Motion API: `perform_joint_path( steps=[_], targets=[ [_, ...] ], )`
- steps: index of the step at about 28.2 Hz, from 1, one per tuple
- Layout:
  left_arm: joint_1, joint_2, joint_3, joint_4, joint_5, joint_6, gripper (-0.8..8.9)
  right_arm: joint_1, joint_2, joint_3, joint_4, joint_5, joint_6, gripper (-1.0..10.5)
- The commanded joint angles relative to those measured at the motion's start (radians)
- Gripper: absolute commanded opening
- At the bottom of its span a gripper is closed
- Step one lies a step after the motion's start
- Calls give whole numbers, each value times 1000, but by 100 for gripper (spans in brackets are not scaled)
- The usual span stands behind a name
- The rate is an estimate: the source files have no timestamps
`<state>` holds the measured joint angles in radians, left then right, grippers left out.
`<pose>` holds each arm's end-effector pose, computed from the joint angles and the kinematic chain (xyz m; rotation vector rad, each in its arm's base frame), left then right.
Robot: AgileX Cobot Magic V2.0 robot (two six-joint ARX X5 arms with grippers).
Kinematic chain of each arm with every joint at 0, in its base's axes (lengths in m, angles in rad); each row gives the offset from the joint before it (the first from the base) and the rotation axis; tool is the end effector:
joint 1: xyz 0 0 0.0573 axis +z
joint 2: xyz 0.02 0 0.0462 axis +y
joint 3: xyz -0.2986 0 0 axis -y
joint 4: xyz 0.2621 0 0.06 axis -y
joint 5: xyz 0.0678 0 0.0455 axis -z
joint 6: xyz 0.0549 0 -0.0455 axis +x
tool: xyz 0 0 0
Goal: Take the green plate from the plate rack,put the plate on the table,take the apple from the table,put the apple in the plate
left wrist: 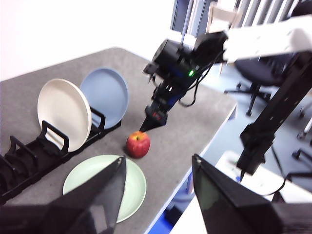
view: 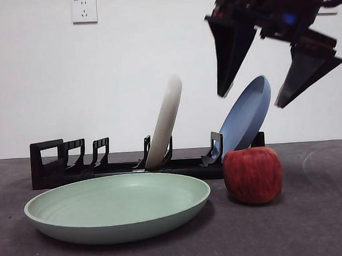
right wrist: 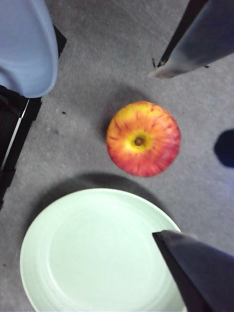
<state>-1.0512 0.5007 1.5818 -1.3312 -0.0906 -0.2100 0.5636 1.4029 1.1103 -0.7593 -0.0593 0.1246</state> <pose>-0.0220 0.0484 0.4760 -0.0525 0.3174 -0.9265 0.2512 0.1626 0.2733 -0.1565 1.0647 0.4971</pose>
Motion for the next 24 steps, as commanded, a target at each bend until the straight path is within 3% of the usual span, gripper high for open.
perform_joint_path(
  steps=[1,16,22,24],
  targets=[
    [-7,-52,-18,-2,-8,-34,229,1,27,-10,6,11,14,595],
    [-157,-280,-453,-2,-139,-218,229,8,167,-10,39,27,33,594],
    [-185,-280,-479,-2,-146,-240,229,21,246,-10,58,26,35,592],
    [-185,-280,-479,-2,-146,-240,229,26,260,-10,57,26,41,487]
  ],
)
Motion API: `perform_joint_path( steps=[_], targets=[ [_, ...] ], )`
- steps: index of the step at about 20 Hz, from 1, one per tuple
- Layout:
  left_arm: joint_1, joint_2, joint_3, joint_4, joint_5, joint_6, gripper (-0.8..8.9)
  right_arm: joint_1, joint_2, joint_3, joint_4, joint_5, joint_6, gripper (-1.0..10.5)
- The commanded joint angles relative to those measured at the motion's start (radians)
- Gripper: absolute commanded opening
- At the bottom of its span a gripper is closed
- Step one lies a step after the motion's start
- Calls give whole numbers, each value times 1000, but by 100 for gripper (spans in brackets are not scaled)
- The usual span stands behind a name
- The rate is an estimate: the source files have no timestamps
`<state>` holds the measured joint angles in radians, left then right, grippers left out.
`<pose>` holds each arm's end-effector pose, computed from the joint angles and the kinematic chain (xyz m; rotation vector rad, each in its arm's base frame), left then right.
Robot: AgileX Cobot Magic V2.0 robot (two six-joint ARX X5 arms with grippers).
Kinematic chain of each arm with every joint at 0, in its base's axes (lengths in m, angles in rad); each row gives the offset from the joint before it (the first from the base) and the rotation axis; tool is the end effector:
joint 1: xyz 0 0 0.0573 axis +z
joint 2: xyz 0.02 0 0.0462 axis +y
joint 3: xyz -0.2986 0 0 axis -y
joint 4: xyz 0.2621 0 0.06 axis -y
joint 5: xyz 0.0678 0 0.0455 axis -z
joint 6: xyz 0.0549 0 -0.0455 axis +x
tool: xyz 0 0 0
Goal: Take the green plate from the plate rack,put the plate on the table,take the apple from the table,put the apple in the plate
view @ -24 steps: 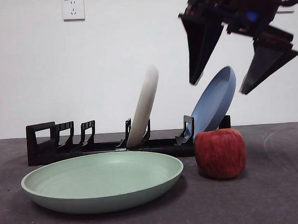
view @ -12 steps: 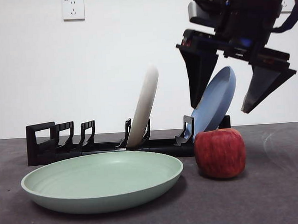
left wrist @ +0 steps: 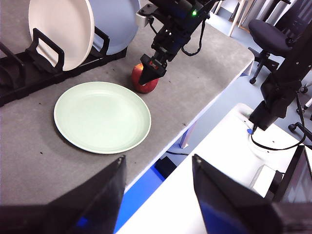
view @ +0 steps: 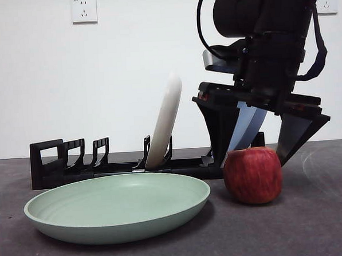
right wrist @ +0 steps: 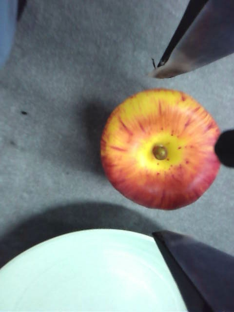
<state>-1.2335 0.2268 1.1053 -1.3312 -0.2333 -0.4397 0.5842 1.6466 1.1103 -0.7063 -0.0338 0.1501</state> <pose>-0.0015 0.0427 0.3577 -0.0835 0.5540 -0.8786 0.2810 0.1880 0.2028 -0.2150 1.2452 0.4414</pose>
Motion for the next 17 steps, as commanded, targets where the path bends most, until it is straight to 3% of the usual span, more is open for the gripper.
perform_joint_path(
  steps=[1,6,13,17],
  targets=[
    [-3,-6,-3,-2,-3,-10,229,6,19,-10,3,1,15,423],
    [-3,-6,-3,-2,-4,-10,228,5,18,-2,-17,0,32,-22],
    [-5,-6,-3,-2,-33,-26,229,57,11,254,-234,-53,21,-12],
    [-5,-6,-3,-2,-33,-32,229,124,11,437,-264,-135,19,-12]
  ],
)
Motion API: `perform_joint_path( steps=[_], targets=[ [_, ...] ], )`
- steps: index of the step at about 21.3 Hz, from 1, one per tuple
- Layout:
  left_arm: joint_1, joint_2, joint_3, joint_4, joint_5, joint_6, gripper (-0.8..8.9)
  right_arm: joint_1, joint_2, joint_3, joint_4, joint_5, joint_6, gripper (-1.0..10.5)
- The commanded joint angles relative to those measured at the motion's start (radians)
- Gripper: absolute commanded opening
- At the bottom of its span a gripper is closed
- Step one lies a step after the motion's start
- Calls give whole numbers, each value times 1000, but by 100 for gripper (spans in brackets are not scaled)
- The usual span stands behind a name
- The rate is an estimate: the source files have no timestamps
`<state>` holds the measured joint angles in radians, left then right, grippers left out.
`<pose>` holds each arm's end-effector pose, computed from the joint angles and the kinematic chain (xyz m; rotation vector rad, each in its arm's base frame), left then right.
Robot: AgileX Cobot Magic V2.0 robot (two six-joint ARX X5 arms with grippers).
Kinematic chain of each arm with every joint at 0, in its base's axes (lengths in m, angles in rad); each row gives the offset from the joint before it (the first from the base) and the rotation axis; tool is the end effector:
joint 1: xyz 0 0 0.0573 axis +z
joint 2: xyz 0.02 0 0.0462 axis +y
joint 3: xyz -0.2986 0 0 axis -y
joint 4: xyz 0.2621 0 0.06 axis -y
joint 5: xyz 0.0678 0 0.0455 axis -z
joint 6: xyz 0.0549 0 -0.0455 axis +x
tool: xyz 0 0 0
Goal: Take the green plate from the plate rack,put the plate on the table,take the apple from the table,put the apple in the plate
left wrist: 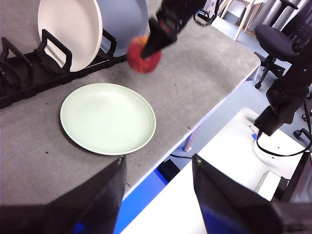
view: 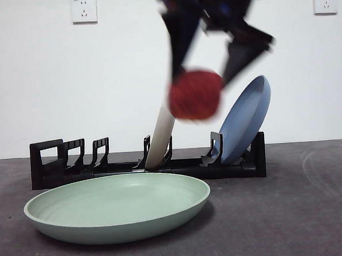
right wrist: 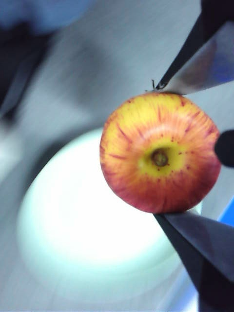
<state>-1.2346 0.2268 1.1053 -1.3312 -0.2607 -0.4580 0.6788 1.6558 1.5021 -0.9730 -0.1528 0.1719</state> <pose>-0.0002 0.0435 0.3578 -0.0980 0.5510 -0.8496 0.2796 0.2363 0.3100 -0.1553 1.1724 0.6390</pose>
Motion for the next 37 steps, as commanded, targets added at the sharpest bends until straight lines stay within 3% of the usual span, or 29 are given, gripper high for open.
perform_joint_path(
  steps=[1,9,18,33,34,37],
  targets=[
    [-4,-6,-3,-2,-5,-14,229,57,2,80,5,-14,-16,-12],
    [-4,-6,-3,-2,-6,-31,229,241,78,137,113,53,-16,-13],
    [-4,-6,-3,-2,-6,-32,228,252,277,137,52,145,-48,-12],
    [-4,-6,-3,-2,-29,-37,229,250,383,136,53,145,-72,8],
    [-4,-6,-3,-2,-29,-37,229,249,383,136,53,145,-72,19],
    [-4,-6,-3,-2,-29,-37,229,249,383,136,53,145,-72,208]
  ],
)
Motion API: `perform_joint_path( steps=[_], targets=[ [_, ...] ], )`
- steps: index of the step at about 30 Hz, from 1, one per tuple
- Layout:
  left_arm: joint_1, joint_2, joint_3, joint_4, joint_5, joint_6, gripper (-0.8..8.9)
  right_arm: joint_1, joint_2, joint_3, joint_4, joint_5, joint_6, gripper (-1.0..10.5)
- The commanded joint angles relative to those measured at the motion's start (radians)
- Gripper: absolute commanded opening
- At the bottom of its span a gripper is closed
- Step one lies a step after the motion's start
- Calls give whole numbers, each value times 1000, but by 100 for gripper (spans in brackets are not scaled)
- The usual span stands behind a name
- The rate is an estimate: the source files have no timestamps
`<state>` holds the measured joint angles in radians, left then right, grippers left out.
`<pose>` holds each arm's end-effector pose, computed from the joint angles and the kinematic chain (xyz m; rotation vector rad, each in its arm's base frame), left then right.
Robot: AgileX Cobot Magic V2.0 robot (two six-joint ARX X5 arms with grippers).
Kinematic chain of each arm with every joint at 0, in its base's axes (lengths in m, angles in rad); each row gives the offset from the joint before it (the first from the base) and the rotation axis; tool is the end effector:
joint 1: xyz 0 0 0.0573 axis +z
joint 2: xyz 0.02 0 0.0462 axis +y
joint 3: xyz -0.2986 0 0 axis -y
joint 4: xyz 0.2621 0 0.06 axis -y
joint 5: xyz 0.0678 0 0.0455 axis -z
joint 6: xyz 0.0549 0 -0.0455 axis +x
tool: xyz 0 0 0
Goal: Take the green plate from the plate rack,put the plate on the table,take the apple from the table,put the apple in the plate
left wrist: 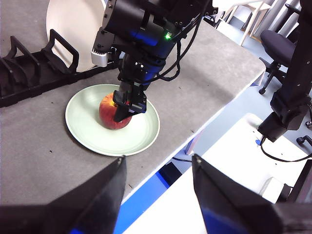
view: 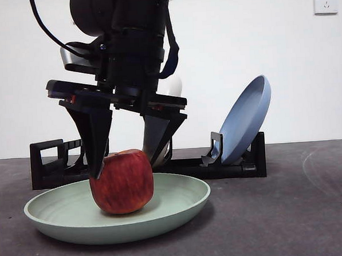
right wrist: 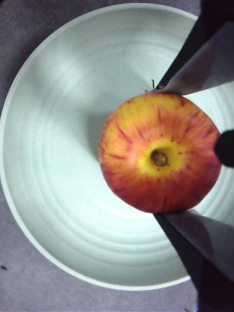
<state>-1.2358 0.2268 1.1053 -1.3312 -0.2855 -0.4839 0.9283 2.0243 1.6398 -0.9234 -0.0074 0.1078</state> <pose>0.0010 0.0443 0.3580 -0.1197 0.5519 -0.8213 0.2682 0.3591 0.2107 -0.5119 1.2446 0.7246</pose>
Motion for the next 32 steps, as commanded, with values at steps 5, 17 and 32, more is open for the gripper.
perform_joint_path(
  steps=[5,17,32],
  targets=[
    [-3,-6,-3,-2,-4,-11,229,0,15,-2,3,0,-7,325],
    [-3,-6,-3,-2,-4,-11,229,0,15,-2,-18,-3,-7,536],
    [-3,0,-3,2,-60,-15,229,-43,-197,13,-237,27,-34,531]
  ],
)
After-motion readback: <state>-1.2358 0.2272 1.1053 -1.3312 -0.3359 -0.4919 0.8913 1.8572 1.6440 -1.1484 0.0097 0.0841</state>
